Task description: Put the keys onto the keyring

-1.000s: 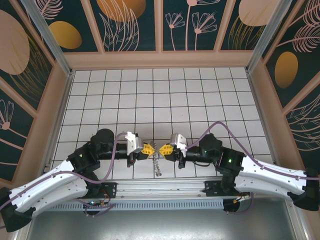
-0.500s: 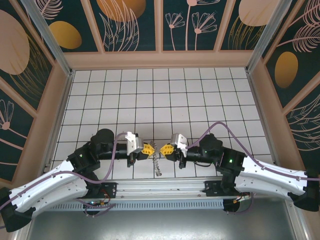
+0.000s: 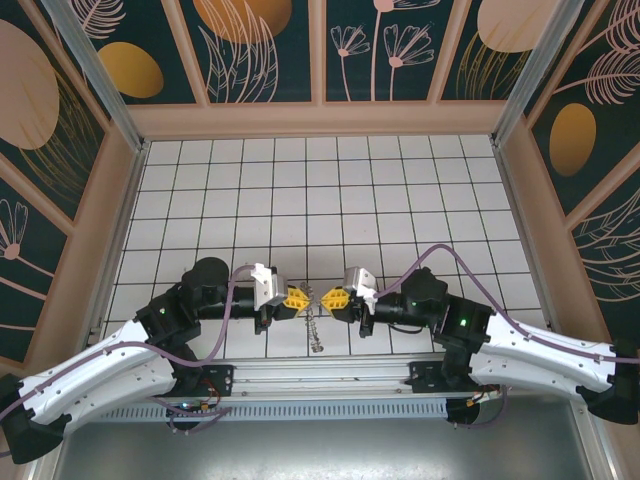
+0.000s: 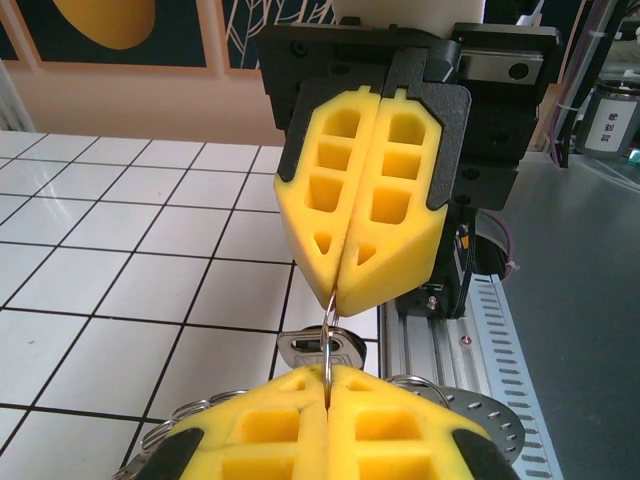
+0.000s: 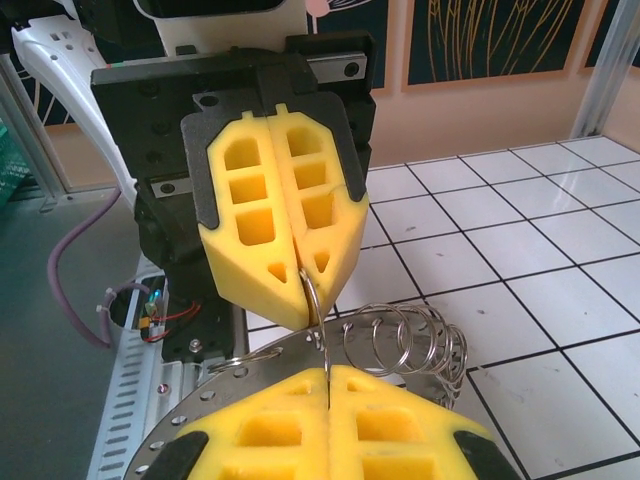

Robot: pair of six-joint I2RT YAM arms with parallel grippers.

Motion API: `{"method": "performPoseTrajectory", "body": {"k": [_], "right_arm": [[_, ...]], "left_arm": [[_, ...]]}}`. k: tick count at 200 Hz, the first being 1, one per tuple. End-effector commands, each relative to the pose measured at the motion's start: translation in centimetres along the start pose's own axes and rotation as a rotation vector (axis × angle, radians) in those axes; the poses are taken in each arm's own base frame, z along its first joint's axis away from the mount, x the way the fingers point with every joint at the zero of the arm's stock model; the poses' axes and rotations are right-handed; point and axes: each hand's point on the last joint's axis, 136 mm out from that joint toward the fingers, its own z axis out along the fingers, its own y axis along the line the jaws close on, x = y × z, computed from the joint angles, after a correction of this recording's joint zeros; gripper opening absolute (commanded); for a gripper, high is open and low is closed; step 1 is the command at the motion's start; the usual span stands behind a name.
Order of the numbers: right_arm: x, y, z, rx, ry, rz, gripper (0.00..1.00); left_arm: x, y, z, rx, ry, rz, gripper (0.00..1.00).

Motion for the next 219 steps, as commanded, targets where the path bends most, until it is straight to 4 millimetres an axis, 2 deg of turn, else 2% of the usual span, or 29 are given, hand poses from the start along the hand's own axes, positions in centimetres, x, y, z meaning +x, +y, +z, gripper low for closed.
{"method": "performPoseTrajectory", "body": {"k": [1,219], "right_arm": [[-0.3,0.1,-0.2,-0.010,-0.024,0.011,0.00],[-2.0,0.1,0.0,-0.038,-0.064,-0.020,0.00]], "left_arm": [[-2.2,-0.3,-0.4,0.007,-0.054,0.048,0.00],[-2.1,-0.3,-0.3,0.011,-0.051,0.047,0.00]]}}
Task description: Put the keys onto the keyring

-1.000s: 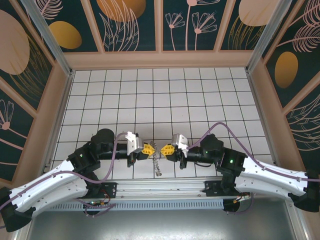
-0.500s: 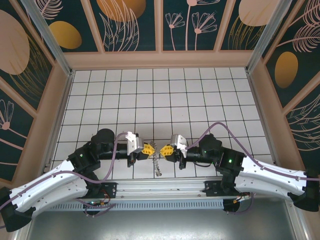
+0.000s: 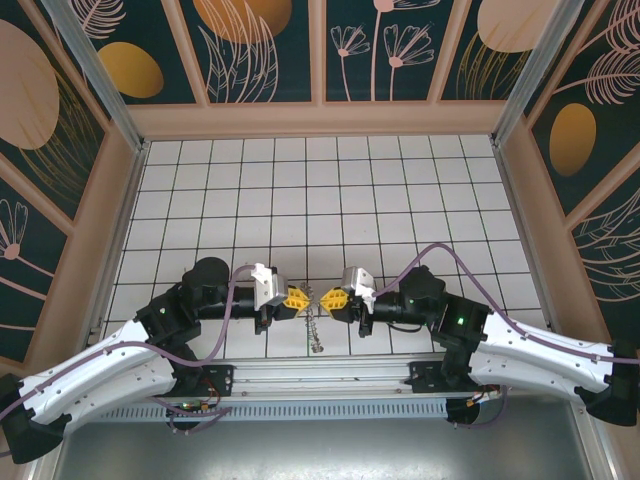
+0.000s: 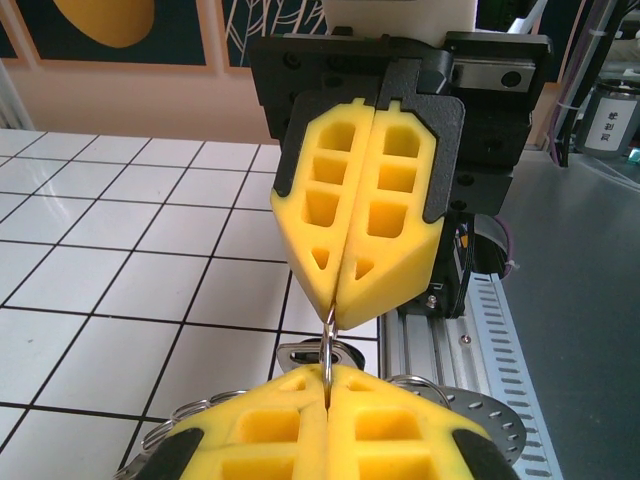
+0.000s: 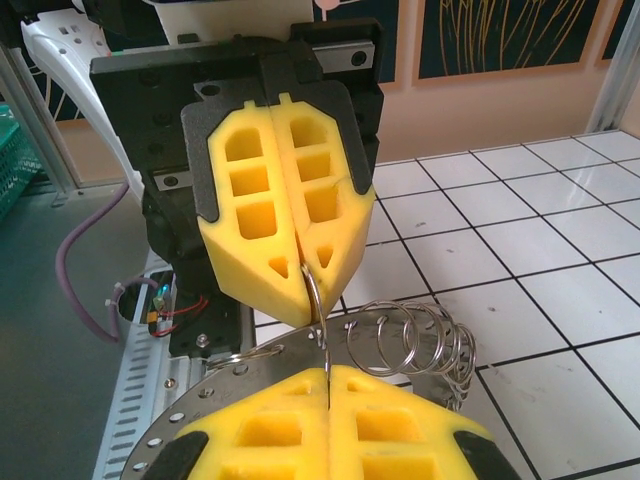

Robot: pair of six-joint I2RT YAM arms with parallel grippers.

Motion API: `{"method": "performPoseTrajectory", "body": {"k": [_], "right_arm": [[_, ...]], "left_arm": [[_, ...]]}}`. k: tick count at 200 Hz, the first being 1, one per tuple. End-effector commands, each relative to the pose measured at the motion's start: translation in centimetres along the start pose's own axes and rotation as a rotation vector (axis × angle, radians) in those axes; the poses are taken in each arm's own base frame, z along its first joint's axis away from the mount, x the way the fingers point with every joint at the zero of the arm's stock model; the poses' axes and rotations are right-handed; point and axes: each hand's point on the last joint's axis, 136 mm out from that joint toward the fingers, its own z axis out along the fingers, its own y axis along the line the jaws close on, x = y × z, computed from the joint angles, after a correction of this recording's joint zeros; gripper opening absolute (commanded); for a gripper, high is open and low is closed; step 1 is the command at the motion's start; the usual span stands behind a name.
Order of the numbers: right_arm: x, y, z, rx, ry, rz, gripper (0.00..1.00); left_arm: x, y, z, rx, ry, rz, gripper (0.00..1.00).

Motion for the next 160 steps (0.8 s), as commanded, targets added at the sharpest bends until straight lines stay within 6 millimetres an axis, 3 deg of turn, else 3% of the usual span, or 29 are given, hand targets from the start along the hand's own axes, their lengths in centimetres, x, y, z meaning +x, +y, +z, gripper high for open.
{"method": "performPoseTrajectory", "body": {"k": [1,160], "right_arm": [[-2.20,0.16,-0.27,-0.016,-0.067,-0.026,0.00],[-2.06,0.32,-0.30,-0.030,-0.065,-0.017,0.00]], "left_arm": [[-2.21,-0.37,-0.37,0.012,-0.054,0.049,0.00],[-2.08,-0.29,-0.30,0.010,-0.049,0.046,0.00]]}}
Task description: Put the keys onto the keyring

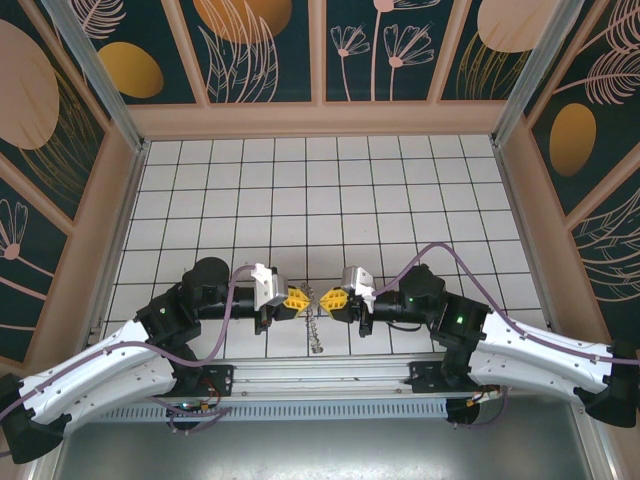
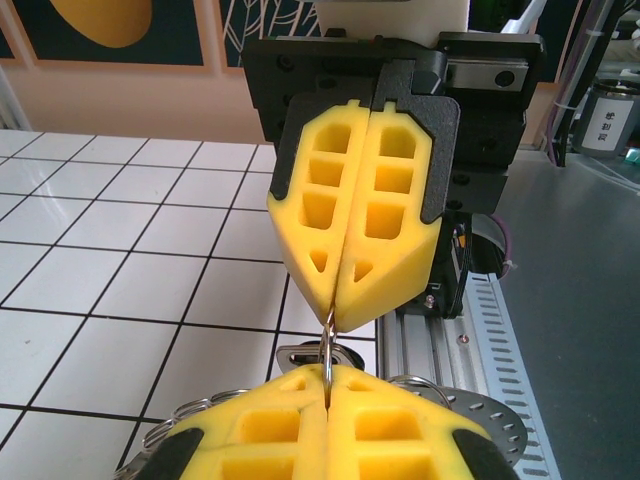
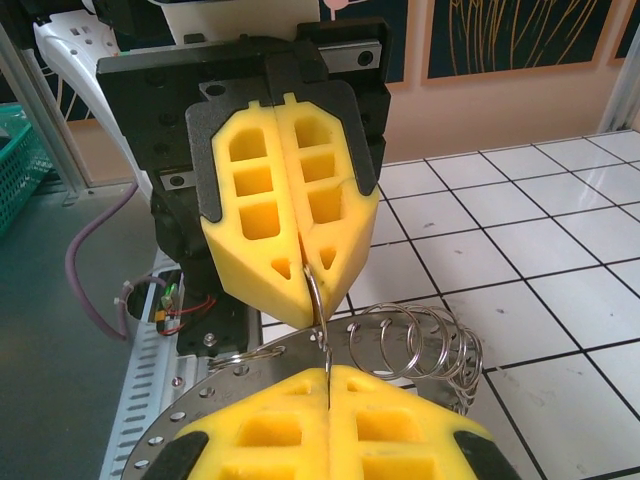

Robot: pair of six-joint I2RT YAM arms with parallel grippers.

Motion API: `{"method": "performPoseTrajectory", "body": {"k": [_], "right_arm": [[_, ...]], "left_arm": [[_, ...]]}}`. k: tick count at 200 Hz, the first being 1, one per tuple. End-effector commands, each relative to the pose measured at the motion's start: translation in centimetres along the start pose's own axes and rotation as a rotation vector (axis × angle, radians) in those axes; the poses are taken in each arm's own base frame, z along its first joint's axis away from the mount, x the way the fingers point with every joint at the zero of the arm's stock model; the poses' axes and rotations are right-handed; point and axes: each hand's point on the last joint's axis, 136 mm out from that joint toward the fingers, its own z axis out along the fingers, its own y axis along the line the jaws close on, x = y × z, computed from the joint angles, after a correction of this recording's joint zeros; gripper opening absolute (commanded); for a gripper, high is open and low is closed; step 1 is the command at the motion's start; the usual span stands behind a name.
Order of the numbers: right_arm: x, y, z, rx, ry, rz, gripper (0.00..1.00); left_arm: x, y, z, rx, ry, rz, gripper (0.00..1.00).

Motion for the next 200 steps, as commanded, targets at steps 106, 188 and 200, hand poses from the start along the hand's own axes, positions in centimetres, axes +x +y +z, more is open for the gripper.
{"method": "performPoseTrajectory", "body": {"k": [106,188,200], "right_arm": [[-1.76,0.39,-0.75,-0.015,-0.065,0.005,0.00],[-1.39,-0.23,-0.17,0.009,-0.046,-0.004,0.00],[-1.47,-0.23,-0.22,0.010,-0.050,-0.006,0.00]], "left_arm": [[-2.13,-0.11,-0.37,-0.002,-0.051,0.048,0.00],[-2.11,-0.18,-0.37,0.001,-0.051,0.049,0.00],[-2.09,-0.16,-0.39,-0.001,-0.050,0.049,0.00]]}}
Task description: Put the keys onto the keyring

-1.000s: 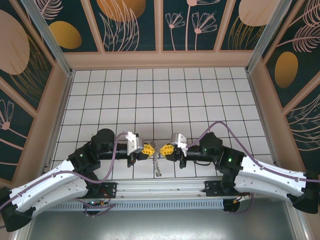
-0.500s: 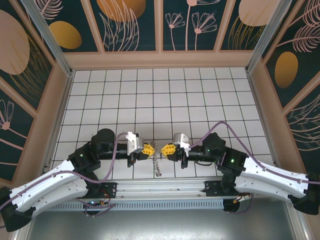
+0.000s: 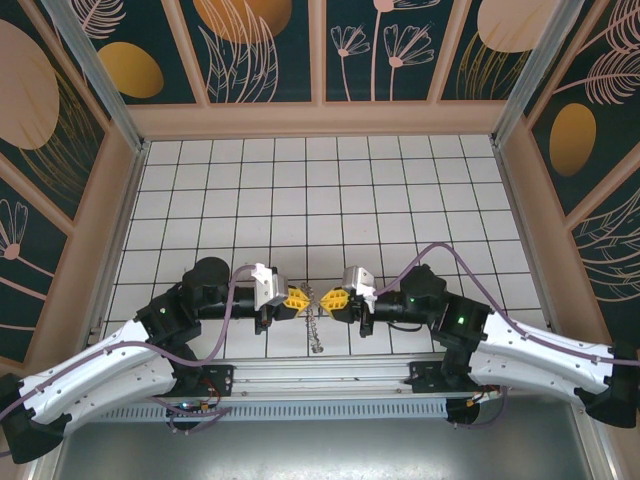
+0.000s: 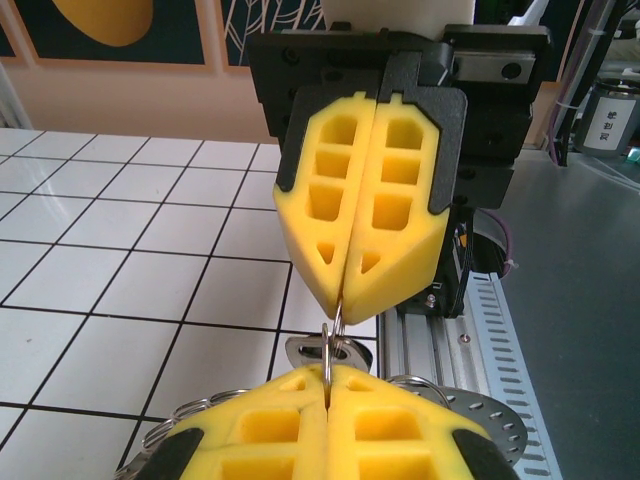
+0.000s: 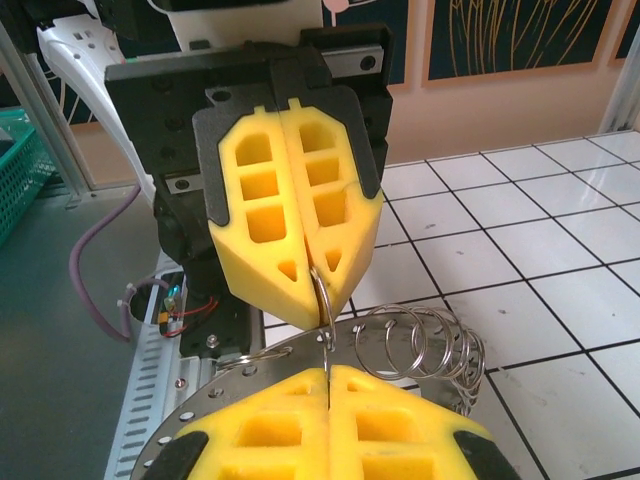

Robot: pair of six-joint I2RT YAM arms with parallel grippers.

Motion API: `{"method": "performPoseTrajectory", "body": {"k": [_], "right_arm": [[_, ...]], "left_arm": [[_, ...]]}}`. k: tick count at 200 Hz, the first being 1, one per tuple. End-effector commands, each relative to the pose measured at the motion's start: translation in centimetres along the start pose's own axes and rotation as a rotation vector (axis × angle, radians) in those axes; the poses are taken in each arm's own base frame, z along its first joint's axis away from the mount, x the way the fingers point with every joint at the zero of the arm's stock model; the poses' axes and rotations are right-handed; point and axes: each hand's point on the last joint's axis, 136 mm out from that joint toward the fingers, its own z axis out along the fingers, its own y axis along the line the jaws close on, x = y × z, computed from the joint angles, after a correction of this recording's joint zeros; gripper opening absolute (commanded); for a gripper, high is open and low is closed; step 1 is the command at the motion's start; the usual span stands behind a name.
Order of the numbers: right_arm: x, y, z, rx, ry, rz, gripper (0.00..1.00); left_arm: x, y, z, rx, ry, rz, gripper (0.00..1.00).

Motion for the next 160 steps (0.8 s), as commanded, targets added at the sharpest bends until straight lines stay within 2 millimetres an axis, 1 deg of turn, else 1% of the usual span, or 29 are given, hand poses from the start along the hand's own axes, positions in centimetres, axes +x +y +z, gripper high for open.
{"method": "performPoseTrajectory", "body": {"k": [1,101,160], "right_arm": [[-1.41,-0.26,-0.14,0.011,-0.048,-0.013,0.00],[-1.63,-0.50,-0.18,0.021,-0.056,-0.020,0.00],[-1.21,-0.55,-0.30,0.026,-0.045,-0.007,0.00]], "left_arm": [[-2.11,-0.19,-0.41,0.000,-0.052,0.050,0.00],[-2.06,-0.23,-0.34,0.005,-0.049,0.046,0.00],[-2.04,-0.22,-0.39,0.003,-0.049,0.048,0.00]]}}
